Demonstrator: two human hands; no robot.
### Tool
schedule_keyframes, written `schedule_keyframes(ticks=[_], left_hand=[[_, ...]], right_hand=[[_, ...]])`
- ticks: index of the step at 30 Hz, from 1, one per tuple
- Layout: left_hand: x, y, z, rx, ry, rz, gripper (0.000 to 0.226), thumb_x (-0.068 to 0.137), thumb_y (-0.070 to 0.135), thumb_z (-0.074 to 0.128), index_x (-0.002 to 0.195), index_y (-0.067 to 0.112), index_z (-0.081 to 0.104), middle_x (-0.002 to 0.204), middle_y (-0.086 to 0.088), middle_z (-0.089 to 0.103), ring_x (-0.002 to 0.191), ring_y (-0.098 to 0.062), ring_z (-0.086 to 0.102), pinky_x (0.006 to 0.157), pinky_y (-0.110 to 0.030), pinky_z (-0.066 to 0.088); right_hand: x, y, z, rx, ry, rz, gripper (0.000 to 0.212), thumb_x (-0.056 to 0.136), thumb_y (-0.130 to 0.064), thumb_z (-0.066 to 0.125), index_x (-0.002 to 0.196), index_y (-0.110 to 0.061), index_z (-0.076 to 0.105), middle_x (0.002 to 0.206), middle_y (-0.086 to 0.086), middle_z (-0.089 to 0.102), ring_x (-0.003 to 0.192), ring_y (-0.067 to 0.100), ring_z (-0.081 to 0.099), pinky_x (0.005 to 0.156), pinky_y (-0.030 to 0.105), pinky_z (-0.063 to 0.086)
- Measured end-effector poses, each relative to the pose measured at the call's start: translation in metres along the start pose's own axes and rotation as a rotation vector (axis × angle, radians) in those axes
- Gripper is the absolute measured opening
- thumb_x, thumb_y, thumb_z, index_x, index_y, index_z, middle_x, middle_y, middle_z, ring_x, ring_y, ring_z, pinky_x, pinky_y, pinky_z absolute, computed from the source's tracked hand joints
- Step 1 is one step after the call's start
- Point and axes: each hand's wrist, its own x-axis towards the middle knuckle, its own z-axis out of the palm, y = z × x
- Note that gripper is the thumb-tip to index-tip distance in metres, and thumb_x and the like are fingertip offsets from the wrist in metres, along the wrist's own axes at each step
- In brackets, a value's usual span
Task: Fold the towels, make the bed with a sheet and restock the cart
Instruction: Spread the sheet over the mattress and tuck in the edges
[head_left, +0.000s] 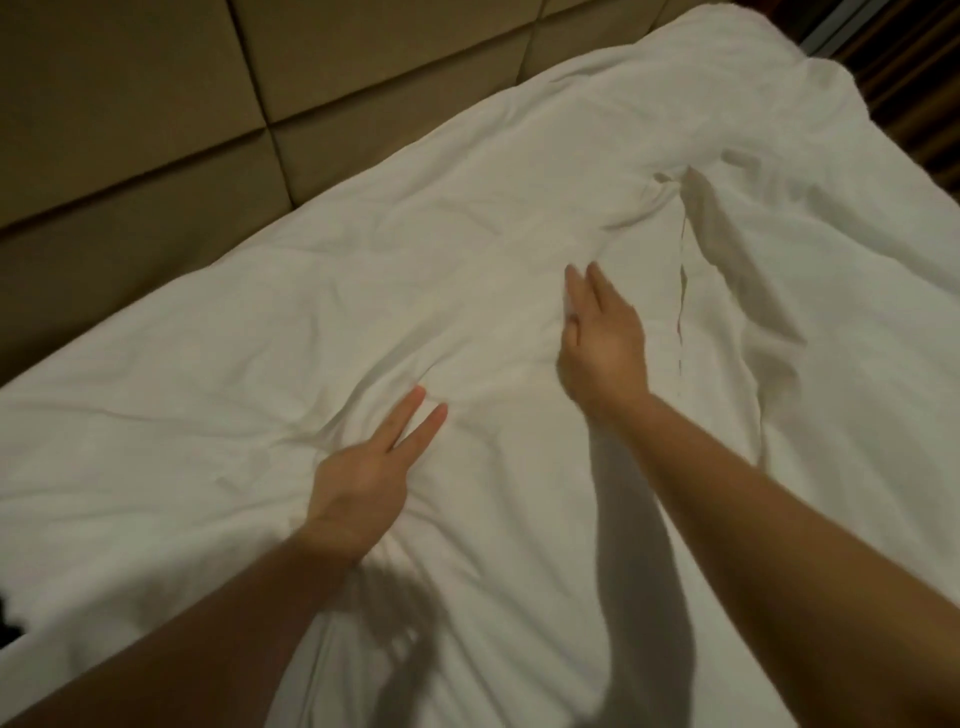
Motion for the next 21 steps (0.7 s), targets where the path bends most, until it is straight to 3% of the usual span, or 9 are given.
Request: schedule_keyframes(ticks=[2,4,5,7,9,12,15,18,21], left_hand=[[0.002,0.001,-0.006,0.002,0.013,0.001,0.073,0.069,0.004,0.028,0.134,0.035,0.039,0.14,0.005,0.046,0.037,-0.018,0.052,0.033,-0.015,0.027],[0.003,0.01,-0.021,-0.022,0.008,0.021,0.07,0.077,-0.003,0.03,0.139,0.029,0.041,0.144,0.001,0.046,0.062,-0.02,0.066,0.043,-0.021,0.043],[0.002,0.016,-0.029,-0.061,-0.013,-0.007,0.065,0.085,-0.005,0.035,0.141,0.028,0.042,0.147,0.002,0.042,0.087,-0.021,0.068,0.06,-0.028,0.052],[-0.006,0.024,-0.051,-0.181,-0.045,-0.19,0.041,0.097,0.016,0.047,0.136,0.027,0.049,0.139,0.003,0.05,0.117,-0.018,0.055,0.092,-0.032,0.046],[-0.029,0.031,-0.084,-0.301,0.034,-0.404,0.032,0.098,0.037,0.046,0.127,0.028,0.054,0.113,0.012,0.058,0.105,-0.014,0.058,0.087,-0.024,0.044],[-0.083,0.038,-0.134,-0.319,0.026,-0.388,0.04,0.1,0.015,0.04,0.138,0.025,0.045,0.117,0.004,0.05,0.098,-0.01,0.055,0.082,-0.011,0.037],[-0.125,0.033,-0.169,-0.331,0.04,-0.471,0.035,0.1,0.016,0.042,0.134,0.016,0.051,0.121,-0.009,0.057,0.107,-0.021,0.054,0.083,-0.012,0.03],[-0.16,0.027,-0.202,-0.504,0.064,-0.759,0.026,0.098,0.022,0.047,0.119,0.014,0.061,0.116,-0.008,0.063,0.106,-0.022,0.056,0.081,-0.022,0.037],[-0.203,0.026,-0.227,-0.708,0.083,-0.986,0.014,0.096,0.021,0.051,0.095,0.015,0.063,0.104,-0.008,0.064,0.097,-0.023,0.057,0.075,-0.025,0.038]], right_hand=[[-0.045,-0.029,0.013,-0.045,-0.086,0.022,0.053,0.096,-0.018,0.029,0.149,-0.017,0.029,0.156,0.011,0.024,0.143,0.03,0.023,0.115,0.043,0.017],[-0.093,-0.059,0.019,-0.037,-0.148,0.036,0.05,0.1,-0.024,0.027,0.15,-0.021,0.025,0.158,0.004,0.019,0.146,0.024,0.015,0.116,0.044,0.011],[-0.115,-0.074,0.019,-0.01,-0.173,0.042,0.05,0.101,-0.026,0.027,0.151,-0.022,0.023,0.159,0.002,0.017,0.147,0.021,0.012,0.116,0.043,0.008],[-0.153,-0.1,0.019,0.078,-0.231,0.1,0.052,0.102,-0.029,0.03,0.152,-0.022,0.017,0.16,-0.002,0.011,0.147,0.017,0.004,0.117,0.039,0.002],[-0.183,-0.121,0.016,0.153,-0.29,0.152,0.054,0.101,-0.029,0.032,0.152,-0.021,0.016,0.16,-0.003,0.01,0.147,0.016,0.002,0.117,0.037,0.001],[-0.221,-0.15,0.015,0.27,-0.352,0.139,0.055,0.1,-0.028,0.036,0.151,-0.018,0.02,0.159,0.0,0.018,0.147,0.017,0.01,0.119,0.036,0.007],[-0.251,-0.184,0.009,0.372,-0.37,0.171,0.055,0.097,-0.033,0.039,0.148,-0.014,0.03,0.151,0.005,0.035,0.14,0.025,0.029,0.117,0.039,0.02],[-0.291,-0.227,-0.008,0.496,-0.299,0.173,0.066,0.088,-0.046,0.033,0.141,-0.008,0.042,0.141,0.012,0.048,0.13,0.029,0.044,0.112,0.039,0.029],[-0.34,-0.275,-0.02,0.608,-0.285,0.131,0.066,0.086,-0.047,0.034,0.135,-0.006,0.049,0.135,0.01,0.054,0.123,0.025,0.049,0.107,0.029,0.03]])
